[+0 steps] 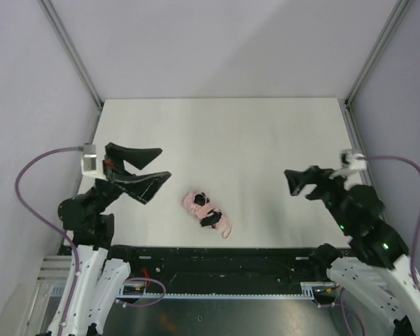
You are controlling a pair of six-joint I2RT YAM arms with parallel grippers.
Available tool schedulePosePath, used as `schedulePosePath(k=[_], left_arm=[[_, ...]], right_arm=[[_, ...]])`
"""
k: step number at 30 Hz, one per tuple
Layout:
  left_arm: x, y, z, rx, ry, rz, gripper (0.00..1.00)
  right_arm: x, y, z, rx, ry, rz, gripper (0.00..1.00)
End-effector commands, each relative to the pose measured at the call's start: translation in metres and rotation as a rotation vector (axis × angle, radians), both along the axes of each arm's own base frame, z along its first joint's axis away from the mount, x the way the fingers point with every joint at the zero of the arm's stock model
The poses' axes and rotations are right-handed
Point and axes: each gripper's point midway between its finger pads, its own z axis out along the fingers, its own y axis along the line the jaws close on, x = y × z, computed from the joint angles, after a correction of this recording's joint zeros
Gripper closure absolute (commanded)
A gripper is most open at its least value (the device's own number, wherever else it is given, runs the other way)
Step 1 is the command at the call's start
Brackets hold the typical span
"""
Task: Put away the umbrella
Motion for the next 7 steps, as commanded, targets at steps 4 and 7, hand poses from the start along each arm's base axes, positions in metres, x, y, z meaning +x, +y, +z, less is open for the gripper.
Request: schedulePosePath(k=[4,7], left_arm=[[-0.040,0.006,0.081,-0.024,-0.261,0.029,0.01],[-0.052,0.011,0.101,-0.041,-0.326,0.057,0.01]], right_arm=[[-0.035,-0.063,0.067,0.031,-0.301,-0.140,0.01],[-0.042,-0.070,0.076,0.039,-0.338,-0.153,0.01]])
